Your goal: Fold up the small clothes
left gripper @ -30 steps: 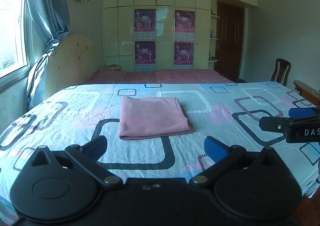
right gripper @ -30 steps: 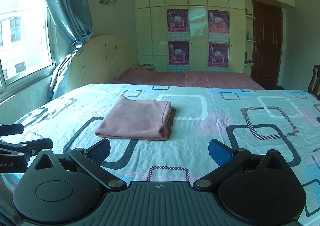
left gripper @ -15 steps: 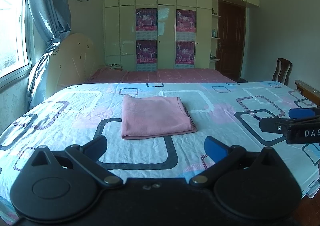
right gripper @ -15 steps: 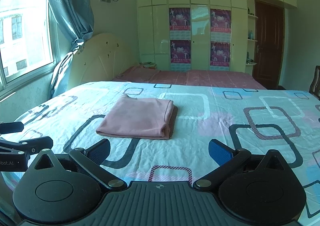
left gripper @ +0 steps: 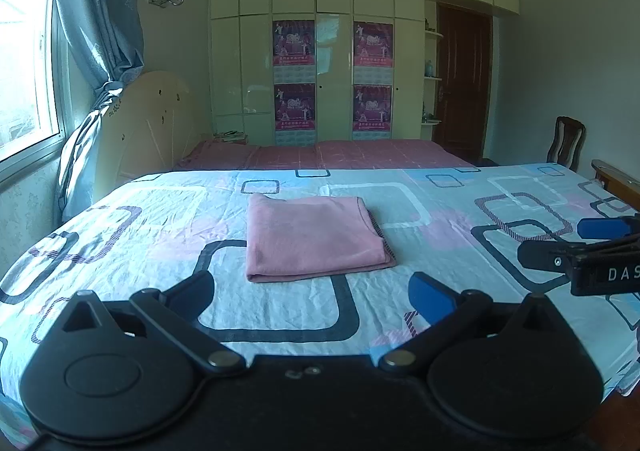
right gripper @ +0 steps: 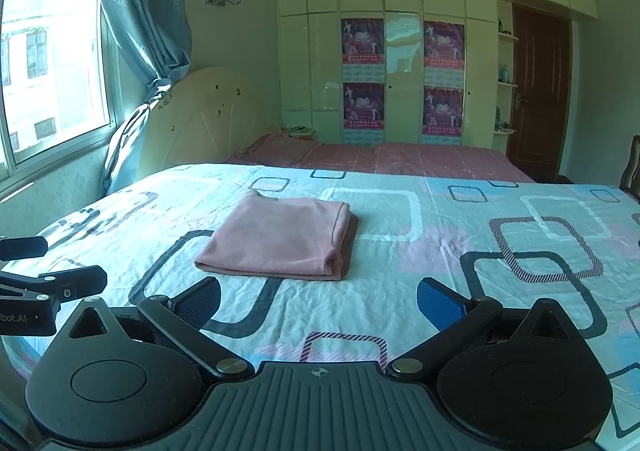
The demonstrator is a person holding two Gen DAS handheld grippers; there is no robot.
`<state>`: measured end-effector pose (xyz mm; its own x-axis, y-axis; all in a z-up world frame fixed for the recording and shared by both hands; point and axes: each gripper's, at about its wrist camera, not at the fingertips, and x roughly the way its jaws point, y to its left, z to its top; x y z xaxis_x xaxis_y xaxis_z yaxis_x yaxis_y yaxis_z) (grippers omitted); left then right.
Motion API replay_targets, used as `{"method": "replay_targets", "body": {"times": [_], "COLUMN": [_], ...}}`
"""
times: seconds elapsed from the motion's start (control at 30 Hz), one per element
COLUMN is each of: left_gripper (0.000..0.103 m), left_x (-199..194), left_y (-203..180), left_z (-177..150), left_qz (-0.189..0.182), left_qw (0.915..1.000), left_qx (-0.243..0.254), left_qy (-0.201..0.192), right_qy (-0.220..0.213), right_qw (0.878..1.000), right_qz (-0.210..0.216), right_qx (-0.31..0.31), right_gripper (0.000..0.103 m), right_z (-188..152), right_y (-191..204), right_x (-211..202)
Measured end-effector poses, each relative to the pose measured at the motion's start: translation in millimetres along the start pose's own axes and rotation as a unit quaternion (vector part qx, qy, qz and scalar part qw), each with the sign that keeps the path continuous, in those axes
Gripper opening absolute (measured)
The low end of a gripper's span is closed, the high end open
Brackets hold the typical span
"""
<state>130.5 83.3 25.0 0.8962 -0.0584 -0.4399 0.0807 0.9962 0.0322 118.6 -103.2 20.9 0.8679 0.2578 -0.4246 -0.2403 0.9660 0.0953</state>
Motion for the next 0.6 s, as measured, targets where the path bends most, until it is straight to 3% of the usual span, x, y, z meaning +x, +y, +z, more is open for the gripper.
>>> {"method": "replay_targets", "body": {"times": [0.6], "left_gripper": [0.102], "left_x": [-0.5], "left_y": [-1.7], "left_z": [0.7], "left_qz": [0.000], "left_qw": [1.0000], "left_qx": [-0.001], "left_qy": [-0.003], "right_qy": [0.001], "right_qw": [1.000], "right_qz": [-0.003], "right_qx": [-0.005], "right_gripper": [0.103], "right_z": [-0.4], "right_y": [-0.3], "right_x": [-3.0]}}
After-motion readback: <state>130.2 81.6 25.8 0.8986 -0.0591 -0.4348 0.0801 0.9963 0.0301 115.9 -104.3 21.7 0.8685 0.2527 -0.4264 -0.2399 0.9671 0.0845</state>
